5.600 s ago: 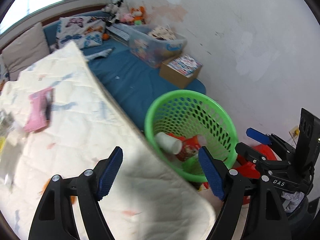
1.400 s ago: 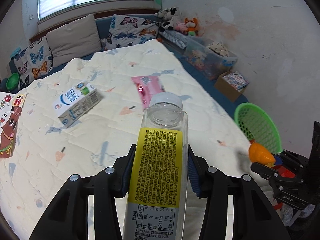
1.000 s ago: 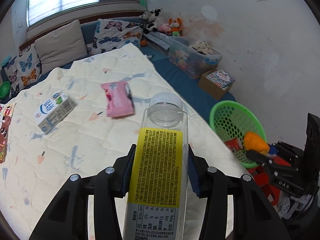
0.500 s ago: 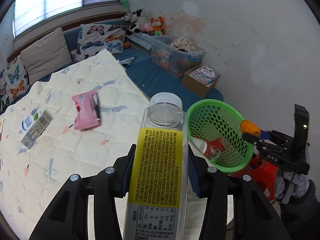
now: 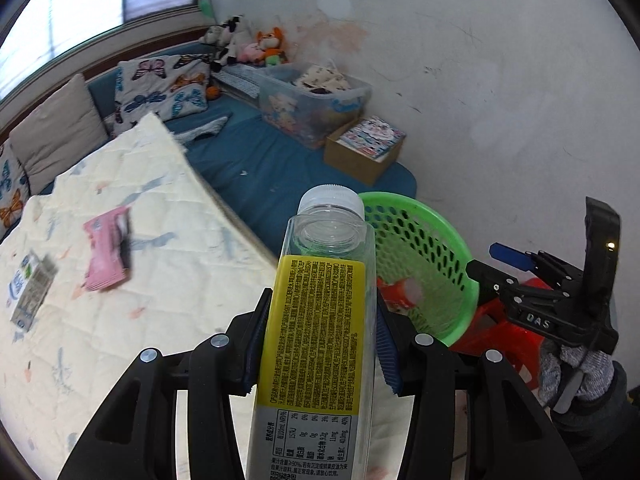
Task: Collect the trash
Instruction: 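Release the orange lump with the right tool while the left tool drops the bottle into the basket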
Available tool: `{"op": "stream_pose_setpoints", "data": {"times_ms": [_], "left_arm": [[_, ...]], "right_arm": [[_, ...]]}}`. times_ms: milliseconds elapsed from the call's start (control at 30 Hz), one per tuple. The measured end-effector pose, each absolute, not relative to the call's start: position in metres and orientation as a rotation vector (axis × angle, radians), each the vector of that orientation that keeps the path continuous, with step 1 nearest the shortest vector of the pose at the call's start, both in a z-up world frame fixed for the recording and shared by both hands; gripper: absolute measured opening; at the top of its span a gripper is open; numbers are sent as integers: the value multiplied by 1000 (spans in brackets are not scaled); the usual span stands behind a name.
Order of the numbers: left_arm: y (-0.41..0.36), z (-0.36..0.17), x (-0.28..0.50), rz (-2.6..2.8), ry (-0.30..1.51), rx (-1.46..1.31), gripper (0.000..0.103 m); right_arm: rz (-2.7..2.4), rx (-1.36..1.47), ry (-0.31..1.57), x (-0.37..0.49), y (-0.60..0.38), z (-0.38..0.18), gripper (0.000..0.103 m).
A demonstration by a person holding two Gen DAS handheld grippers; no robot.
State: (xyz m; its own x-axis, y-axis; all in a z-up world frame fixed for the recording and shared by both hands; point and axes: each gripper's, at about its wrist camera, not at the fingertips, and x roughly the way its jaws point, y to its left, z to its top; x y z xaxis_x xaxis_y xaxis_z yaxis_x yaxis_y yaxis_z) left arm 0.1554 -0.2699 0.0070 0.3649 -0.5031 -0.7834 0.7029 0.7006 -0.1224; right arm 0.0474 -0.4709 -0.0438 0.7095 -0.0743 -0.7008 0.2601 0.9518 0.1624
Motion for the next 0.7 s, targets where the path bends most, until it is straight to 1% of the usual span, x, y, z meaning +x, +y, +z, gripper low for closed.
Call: {"op": "stream_pose_setpoints", "data": {"times_ms": [33, 267, 700], "left_arm": [[-275, 6, 154, -792, 911, 252, 45], [-324, -11, 151, -834, 952, 275, 45], [-389, -39, 158, -867, 1015, 263, 45]], "right_arm": [[-192, 259, 753, 43, -472, -42, 69], [-199, 276, 735, 26, -479, -41, 71], [-227, 332, 727, 5, -499, -51, 71]]}}
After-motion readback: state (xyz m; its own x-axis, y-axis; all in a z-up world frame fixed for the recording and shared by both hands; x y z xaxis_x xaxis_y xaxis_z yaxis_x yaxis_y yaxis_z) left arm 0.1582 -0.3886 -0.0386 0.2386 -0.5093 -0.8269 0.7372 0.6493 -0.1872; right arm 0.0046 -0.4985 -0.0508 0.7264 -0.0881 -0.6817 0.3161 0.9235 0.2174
